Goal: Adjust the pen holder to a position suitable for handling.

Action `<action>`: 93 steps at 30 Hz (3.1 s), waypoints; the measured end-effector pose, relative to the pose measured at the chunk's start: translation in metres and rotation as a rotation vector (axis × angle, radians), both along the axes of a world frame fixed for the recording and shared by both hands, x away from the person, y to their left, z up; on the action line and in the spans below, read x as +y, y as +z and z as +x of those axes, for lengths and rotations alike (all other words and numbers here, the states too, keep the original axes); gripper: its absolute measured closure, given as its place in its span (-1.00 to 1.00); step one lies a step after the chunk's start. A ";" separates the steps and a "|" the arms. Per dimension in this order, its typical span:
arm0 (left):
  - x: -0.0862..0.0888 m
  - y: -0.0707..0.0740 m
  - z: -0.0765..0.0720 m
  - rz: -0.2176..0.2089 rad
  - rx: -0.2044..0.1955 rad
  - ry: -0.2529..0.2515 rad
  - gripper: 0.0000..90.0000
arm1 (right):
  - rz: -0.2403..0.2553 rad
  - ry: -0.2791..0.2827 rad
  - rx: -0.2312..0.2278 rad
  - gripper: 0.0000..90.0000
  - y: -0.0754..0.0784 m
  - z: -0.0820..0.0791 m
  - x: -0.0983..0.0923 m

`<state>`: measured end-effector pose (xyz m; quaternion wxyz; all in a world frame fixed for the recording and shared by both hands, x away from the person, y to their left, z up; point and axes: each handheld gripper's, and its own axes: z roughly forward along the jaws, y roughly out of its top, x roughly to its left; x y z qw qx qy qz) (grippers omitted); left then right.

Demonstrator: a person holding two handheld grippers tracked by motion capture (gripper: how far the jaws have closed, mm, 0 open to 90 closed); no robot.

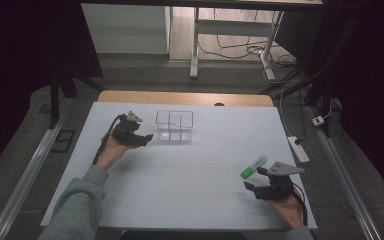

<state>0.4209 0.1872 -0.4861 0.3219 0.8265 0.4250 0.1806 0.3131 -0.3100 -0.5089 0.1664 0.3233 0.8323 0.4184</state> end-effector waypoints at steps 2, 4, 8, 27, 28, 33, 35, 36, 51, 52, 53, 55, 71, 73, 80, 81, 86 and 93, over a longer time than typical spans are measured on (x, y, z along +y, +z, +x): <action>0.000 -0.001 0.004 -0.013 0.001 0.008 -0.34 | 0.004 0.004 0.003 -0.51 -0.001 0.000 0.000; 0.001 -0.002 0.008 -0.033 -0.003 0.020 -0.28 | -0.002 0.001 0.002 -0.51 -0.001 0.000 0.001; 0.002 -0.008 0.016 -0.054 0.003 0.034 -0.03 | 0.004 0.002 0.005 -0.51 -0.001 0.001 0.000; -0.010 -0.021 0.038 -0.099 0.023 0.016 0.97 | 0.003 -0.007 0.007 -0.51 -0.002 0.001 -0.001; -0.011 -0.022 0.039 -0.100 0.025 0.015 0.97 | 0.002 -0.007 0.007 -0.51 -0.002 0.001 -0.001; -0.015 -0.022 0.041 -0.096 0.030 0.007 0.97 | 0.000 -0.007 0.009 -0.51 -0.002 0.001 -0.001; -0.018 -0.022 0.041 -0.079 0.030 0.011 0.97 | 0.000 -0.003 0.013 -0.51 -0.002 0.001 0.000; -0.018 -0.022 0.042 -0.077 0.034 0.015 0.97 | 0.000 -0.004 0.012 -0.51 -0.003 0.001 0.000; -0.039 -0.024 0.045 -0.085 0.052 -0.016 0.97 | 0.000 -0.003 0.014 -0.51 -0.002 0.001 0.000; -0.040 -0.024 0.045 -0.081 0.053 -0.020 0.97 | 0.000 -0.003 0.015 -0.51 -0.002 0.001 0.000; -0.042 -0.024 0.046 -0.082 0.053 -0.021 0.97 | 0.000 -0.003 0.016 -0.51 -0.002 0.001 0.000; -0.045 -0.024 0.046 -0.080 0.057 -0.025 0.97 | -0.001 -0.002 0.018 -0.51 -0.002 0.001 0.000; -0.070 -0.023 0.052 -0.074 0.061 -0.061 0.97 | -0.004 0.004 0.025 -0.51 -0.004 0.001 0.000; -0.071 -0.024 0.052 -0.072 0.063 -0.062 0.97 | -0.004 0.005 0.027 -0.51 -0.004 0.001 0.000; -0.065 -0.022 0.052 -0.062 0.066 -0.062 0.97 | -0.005 0.000 0.026 -0.51 -0.004 0.001 0.000; -0.062 -0.021 0.051 -0.060 0.069 -0.057 0.97 | -0.004 0.000 0.026 -0.51 -0.003 0.001 -0.001; -0.047 -0.016 0.039 -0.071 0.056 -0.051 0.97 | 0.004 0.003 0.027 -0.51 -0.003 0.001 -0.001; -0.025 -0.012 0.007 -0.094 0.021 -0.059 0.97 | 0.022 0.004 0.029 -0.50 -0.004 0.003 -0.002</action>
